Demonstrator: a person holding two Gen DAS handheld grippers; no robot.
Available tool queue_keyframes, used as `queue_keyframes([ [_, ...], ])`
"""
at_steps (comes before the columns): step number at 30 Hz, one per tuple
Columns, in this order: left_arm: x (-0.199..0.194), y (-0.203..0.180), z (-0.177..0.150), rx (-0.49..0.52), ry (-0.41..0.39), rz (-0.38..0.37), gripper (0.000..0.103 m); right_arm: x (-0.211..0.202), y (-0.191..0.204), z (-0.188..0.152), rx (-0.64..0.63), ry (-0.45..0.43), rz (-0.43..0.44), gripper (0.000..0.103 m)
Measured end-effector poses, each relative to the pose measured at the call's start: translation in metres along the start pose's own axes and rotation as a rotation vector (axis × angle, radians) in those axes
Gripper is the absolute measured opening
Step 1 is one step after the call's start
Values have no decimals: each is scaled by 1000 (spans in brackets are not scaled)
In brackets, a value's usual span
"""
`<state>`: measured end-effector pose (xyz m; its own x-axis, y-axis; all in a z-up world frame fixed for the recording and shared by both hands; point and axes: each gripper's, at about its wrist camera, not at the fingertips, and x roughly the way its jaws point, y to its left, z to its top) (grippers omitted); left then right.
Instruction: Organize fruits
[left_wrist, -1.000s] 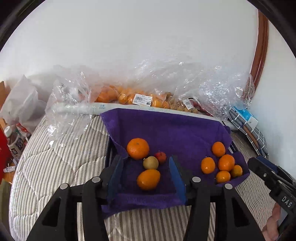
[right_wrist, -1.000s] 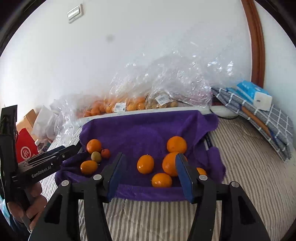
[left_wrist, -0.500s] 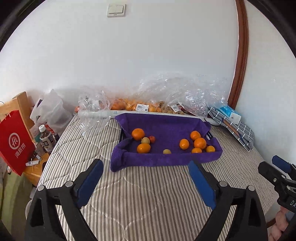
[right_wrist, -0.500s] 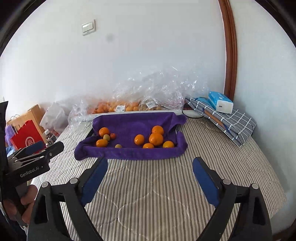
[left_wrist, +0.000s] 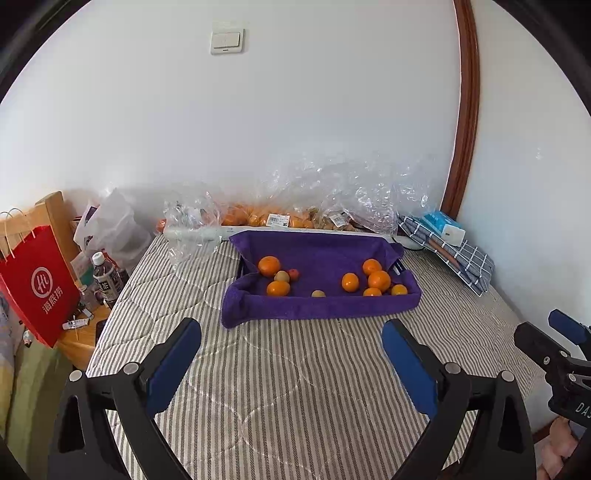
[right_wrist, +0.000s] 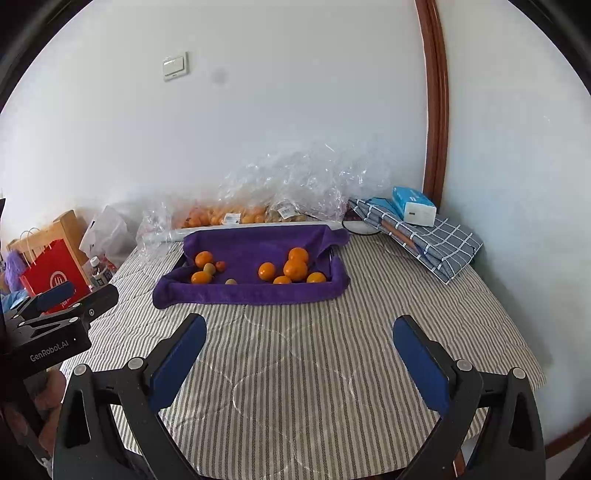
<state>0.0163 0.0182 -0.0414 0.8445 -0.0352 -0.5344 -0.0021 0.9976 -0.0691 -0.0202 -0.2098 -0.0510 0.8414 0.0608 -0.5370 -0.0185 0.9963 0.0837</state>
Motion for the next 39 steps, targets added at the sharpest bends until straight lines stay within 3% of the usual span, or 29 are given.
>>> queue_keyframes([
  [39,-10,-4,8,7,1,4,99,-10,-17,3,62,-11,-2,100],
])
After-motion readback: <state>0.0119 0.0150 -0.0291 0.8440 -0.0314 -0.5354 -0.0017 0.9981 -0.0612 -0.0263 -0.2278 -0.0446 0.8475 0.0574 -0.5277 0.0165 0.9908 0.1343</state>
